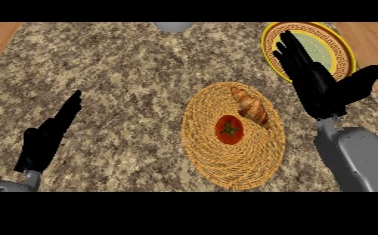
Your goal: Pick the tomato from the placemat and place it in the plate
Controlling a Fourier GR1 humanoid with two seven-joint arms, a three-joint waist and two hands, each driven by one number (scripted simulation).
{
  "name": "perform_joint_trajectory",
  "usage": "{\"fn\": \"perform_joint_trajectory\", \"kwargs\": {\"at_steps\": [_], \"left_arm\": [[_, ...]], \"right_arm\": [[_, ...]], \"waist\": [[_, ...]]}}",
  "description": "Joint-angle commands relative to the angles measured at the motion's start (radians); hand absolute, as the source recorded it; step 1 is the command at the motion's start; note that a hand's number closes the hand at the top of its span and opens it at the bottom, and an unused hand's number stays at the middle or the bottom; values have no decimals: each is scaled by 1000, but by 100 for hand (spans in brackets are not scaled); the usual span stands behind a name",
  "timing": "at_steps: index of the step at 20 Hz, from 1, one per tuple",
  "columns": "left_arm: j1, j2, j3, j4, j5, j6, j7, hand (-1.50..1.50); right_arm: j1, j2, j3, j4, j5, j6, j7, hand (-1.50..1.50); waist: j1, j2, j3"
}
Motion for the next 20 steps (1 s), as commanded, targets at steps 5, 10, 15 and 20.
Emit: {"fn": "perform_joint_trajectory", "kwargs": {"at_steps": [5,10,15,20], "left_arm": [[93,-139,23,48,103,72,88,0],[123,-205,38,15,163,89,87,0],[143,-232,10,-25,157,87,83,0],[72,-272,-22,-12,113,130,123,0]], "right_arm": [[64,-138,-158,-194,286,-344,-90,150],[217,-185,-244,-124,521,-642,-49,-150],[449,8,-142,-375,670,-869,-177,-150],[713,81,42,-532,929,-932,-102,-150]], "waist": [[-49,-12,7],[-115,-15,6],[-54,-3,10],[-27,9,7]]}}
